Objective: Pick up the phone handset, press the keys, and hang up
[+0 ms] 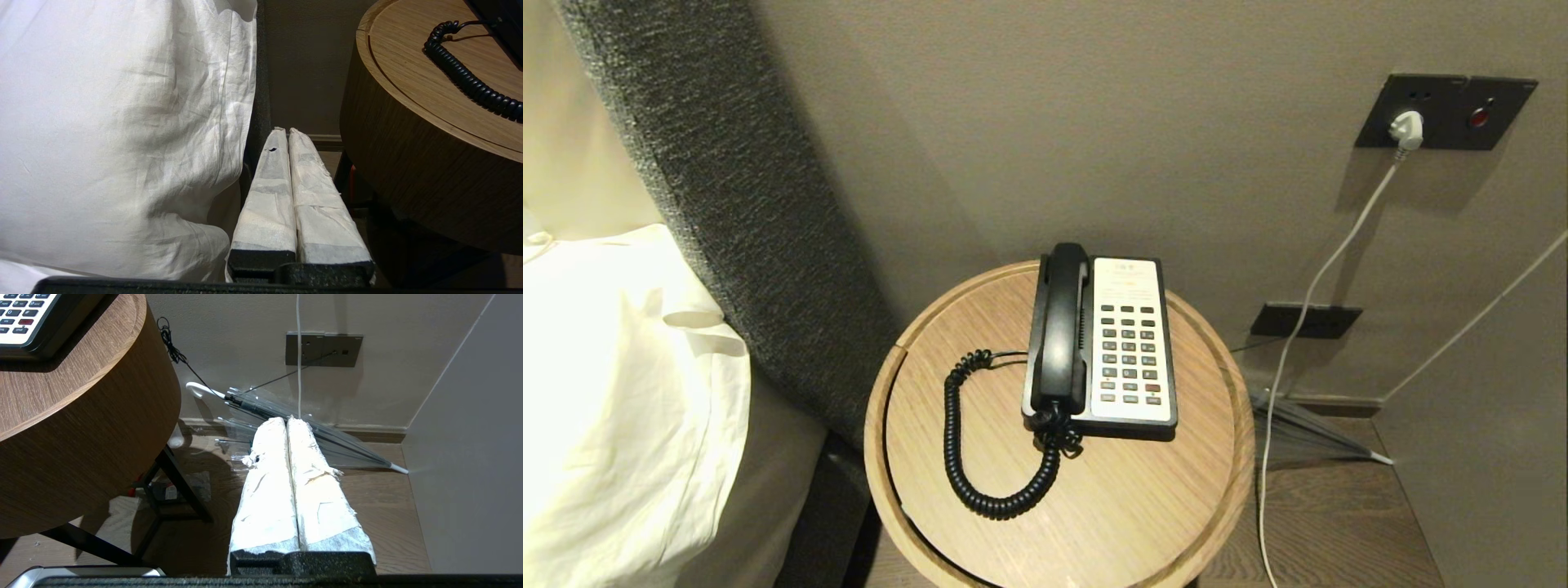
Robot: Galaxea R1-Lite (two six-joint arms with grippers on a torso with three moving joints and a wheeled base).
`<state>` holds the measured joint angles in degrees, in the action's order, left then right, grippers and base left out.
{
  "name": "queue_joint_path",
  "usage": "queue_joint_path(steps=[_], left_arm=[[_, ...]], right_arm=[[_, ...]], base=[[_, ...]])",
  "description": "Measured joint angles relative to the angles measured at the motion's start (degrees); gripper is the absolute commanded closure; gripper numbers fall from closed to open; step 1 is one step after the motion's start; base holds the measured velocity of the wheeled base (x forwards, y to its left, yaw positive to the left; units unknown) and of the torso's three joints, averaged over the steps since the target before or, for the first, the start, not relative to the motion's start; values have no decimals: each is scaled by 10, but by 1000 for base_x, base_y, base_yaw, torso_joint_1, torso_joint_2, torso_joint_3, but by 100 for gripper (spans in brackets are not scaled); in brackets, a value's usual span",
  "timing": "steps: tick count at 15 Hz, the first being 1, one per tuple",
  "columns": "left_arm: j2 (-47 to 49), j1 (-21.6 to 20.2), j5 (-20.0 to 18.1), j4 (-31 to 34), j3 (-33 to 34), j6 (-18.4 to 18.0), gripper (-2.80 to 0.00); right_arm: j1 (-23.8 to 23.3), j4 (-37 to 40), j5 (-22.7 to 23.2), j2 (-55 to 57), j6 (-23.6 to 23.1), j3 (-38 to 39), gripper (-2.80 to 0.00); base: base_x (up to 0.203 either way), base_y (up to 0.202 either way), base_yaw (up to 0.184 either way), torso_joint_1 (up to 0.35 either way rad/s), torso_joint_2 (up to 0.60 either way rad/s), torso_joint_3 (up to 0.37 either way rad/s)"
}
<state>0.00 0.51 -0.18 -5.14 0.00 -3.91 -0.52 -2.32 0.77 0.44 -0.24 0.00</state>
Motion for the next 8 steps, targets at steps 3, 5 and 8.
queue_joint_path(steps=[3,5,8], left_arm=[[0,0,1,-1,0,9,0],[0,0,2,-3,0,39,0],[0,-1,3,-3,0,44,0]], right_arm=[[0,0,0,0,0,0,0],[0,0,0,0,0,0,0],[0,0,0,0,0,0,0]], base=[[0,0,0,0,0,0],[0,0,0,0,0,0],[0,0,0,0,0,8]])
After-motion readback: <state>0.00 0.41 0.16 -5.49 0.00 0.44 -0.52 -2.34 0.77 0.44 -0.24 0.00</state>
